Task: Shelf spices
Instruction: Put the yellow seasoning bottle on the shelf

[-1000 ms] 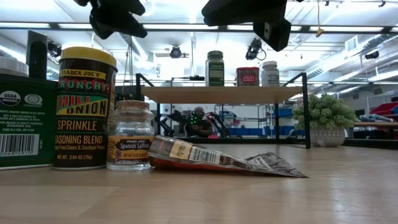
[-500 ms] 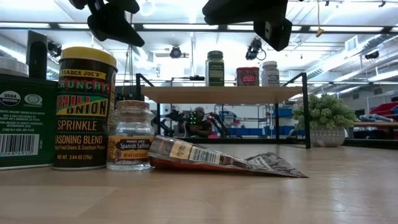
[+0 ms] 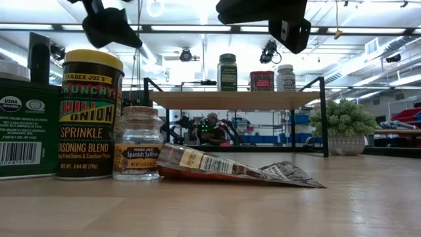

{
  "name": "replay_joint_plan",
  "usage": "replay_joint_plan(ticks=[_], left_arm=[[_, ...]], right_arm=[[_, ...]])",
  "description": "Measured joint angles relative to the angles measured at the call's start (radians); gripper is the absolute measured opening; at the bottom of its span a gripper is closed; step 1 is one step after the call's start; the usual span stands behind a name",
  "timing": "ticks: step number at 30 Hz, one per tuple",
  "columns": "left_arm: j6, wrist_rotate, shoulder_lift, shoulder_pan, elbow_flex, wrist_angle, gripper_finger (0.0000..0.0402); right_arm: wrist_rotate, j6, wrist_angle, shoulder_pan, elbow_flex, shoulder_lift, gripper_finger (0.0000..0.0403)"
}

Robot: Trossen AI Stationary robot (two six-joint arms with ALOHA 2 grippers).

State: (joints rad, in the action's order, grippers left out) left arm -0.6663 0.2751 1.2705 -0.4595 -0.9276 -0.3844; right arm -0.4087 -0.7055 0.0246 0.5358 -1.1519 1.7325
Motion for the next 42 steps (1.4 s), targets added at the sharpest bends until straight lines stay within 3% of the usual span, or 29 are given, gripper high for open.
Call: replay_joint_plan(ticks=[16, 22, 35, 42], left_arm=[[-0.103, -0.047, 0.006, -0.035, 0.0, -0.001, 0.034], [-0.062, -0.052, 0.067, -0.08, -0.077, -0.015, 0.034], [0.053, -0.035, 0.384, -0.077, -0.49, -0.573, 0.034], [0.057, -0.087, 0.478, -0.077, -0.554, -0.64, 0.034]], right_arm=[[0.1, -0.012, 0.0, 0.0, 0.0, 0.0, 0.0038], [0.099, -0.012, 0.0, 0.0, 0.0, 0.0, 0.0038], [0.126, -0.036, 0.0, 0.0, 0.0, 0.0, 0.0038], [0.129, -0.038, -0.003, 0.01, 0.0, 0.0, 0.0038]])
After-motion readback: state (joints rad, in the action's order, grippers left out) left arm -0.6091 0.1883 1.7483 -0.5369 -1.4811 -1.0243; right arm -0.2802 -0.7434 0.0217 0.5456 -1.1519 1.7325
